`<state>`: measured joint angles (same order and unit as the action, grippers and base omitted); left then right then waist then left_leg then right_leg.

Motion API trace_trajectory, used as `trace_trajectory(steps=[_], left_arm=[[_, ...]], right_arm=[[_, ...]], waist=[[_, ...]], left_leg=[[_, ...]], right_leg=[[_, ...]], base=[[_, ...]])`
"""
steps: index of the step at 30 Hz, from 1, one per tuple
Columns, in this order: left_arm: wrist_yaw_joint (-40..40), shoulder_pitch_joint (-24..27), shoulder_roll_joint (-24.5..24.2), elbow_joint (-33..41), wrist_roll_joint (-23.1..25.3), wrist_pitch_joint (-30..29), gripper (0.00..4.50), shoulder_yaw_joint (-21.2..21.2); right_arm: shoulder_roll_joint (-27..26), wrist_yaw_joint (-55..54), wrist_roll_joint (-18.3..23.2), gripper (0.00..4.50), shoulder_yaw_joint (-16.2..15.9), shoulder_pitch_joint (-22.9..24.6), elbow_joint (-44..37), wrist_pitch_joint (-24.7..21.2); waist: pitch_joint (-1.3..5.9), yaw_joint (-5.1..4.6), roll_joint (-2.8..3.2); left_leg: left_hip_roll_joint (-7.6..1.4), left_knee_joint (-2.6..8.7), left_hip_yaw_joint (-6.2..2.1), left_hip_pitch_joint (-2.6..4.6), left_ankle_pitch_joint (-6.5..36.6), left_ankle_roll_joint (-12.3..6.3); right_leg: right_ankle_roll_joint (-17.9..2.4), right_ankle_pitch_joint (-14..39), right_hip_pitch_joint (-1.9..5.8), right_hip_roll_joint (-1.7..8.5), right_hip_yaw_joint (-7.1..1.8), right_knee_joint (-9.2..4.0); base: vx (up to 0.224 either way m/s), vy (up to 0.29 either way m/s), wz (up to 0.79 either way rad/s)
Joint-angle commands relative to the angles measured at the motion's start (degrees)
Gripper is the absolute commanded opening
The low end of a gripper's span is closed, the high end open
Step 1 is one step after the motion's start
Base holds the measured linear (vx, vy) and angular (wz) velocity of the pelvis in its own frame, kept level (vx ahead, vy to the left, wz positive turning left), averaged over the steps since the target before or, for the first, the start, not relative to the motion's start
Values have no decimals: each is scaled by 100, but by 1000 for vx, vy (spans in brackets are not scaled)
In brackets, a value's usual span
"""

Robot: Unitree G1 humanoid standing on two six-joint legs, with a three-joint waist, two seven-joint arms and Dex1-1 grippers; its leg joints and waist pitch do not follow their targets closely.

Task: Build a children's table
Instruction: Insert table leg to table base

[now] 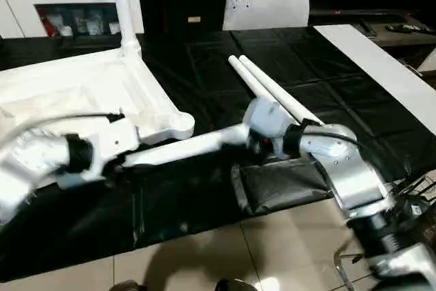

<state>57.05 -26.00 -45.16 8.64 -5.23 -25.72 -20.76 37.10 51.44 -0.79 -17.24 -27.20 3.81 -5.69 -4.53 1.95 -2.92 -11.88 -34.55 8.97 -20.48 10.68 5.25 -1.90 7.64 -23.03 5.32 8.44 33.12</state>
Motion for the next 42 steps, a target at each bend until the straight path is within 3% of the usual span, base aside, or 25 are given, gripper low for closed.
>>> trace_trajectory(steps=[1,5,6,9,13,19,25,31,42], left_arm=[[206,-212,-56,-12,38,224,164,-86],[351,-376,-87,-85,147,373,164,-166],[385,-410,-89,-104,163,406,164,-172],[490,-533,-37,-143,184,459,164,-169],[593,-641,-7,-205,257,567,164,-201],[670,-742,-10,-248,352,670,164,-210],[731,-792,43,-304,411,755,164,-211],[798,-825,65,-317,452,808,164,-171],[921,-933,100,-341,459,876,162,-88]], right_arm=[[127,151,-419,450,-310,-155,197,247],[117,300,-587,450,-521,-221,377,326],[97,312,-592,421,-548,-236,429,323],[3,226,-816,421,-679,-354,732,389],[-106,108,-1035,375,-778,-478,1086,511],[-218,42,-1123,330,-780,-559,1287,486],[-322,91,-1107,272,-774,-589,1473,630],[-407,105,-1105,223,-771,-553,1482,626],[-502,104,-1127,199,-745,-518,1590,694]], waist=[[388,3,2],[409,-4,-13],[414,-7,-9],[429,-9,-10],[449,-5,-13],[457,5,-17],[448,7,-36],[455,14,-15],[456,24,-9]], left_leg=[[-131,400,-15,20,1513,-101],[-146,395,-19,8,1445,-122],[-148,397,-17,-4,1395,-128],[-159,397,-12,-8,1282,-129],[-158,385,7,-10,1164,-111],[-165,385,12,-4,1180,-85],[-149,373,21,0,1309,-73],[-155,377,15,3,1313,-68],[-152,376,20,3,1332,-69]], right_leg=[[-353,3054,283,356,-353,-446],[-397,2910,291,348,-366,-413],[-445,2791,297,338,-372,-397],[-582,2524,298,334,-383,-350],[-693,2324,314,339,-403,-313],[-695,2345,322,339,-409,-305],[-556,2678,304,340,-409,-343],[-556,2663,297,337,-414,-334],[-578,2673,299,337,-424,-330]], base=[[0,0,0],[0,0,0],[0,0,0],[0,0,0],[0,0,0],[0,0,0],[0,0,0],[0,0,0],[0,0,0]])
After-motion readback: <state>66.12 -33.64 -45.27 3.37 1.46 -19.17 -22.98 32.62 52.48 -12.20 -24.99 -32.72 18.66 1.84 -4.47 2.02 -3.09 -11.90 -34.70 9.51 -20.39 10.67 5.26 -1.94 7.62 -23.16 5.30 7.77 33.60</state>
